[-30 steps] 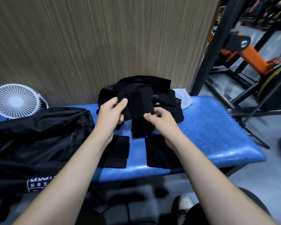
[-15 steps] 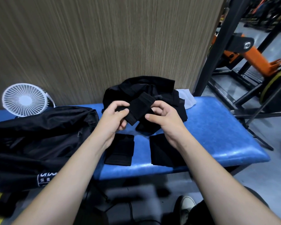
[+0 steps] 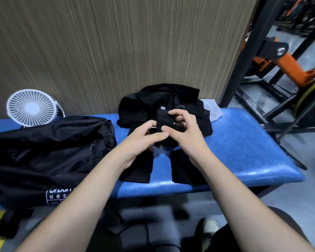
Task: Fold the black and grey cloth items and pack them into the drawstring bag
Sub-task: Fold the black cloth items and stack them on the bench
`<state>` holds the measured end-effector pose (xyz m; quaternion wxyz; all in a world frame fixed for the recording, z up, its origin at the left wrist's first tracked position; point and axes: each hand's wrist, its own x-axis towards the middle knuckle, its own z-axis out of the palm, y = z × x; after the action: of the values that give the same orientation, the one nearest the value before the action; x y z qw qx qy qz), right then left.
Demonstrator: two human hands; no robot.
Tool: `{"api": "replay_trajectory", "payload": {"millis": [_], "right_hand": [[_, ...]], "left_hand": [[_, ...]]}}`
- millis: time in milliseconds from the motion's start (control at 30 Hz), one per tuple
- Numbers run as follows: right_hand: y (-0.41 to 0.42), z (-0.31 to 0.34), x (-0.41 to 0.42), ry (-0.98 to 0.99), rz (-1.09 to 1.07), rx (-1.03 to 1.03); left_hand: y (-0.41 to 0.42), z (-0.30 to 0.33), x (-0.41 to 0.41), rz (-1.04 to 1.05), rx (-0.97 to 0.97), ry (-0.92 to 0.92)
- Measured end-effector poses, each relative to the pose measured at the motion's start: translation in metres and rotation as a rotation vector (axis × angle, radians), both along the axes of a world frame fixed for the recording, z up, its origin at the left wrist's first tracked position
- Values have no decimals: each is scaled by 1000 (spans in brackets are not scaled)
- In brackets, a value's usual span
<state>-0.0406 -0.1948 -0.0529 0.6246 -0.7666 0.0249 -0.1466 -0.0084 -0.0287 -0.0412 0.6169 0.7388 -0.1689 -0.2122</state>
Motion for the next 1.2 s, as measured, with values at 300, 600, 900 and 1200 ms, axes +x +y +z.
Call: {"api": "replay_trajectory", "payload": {"millis": [300,600,900,1200], "right_hand": [[-1,-2,0,-33,35,102],[0,-4,3,36,102,199],[11,-12,5,153,42,-18],[33,-24,4,343,233,-316]], "left_hand": [[4,-4,2,57,31,-96],[10,-5,6,262,-65,-39],[38,-18,4,242,298,-379],[66,-20,-10,247,721,-516]]}}
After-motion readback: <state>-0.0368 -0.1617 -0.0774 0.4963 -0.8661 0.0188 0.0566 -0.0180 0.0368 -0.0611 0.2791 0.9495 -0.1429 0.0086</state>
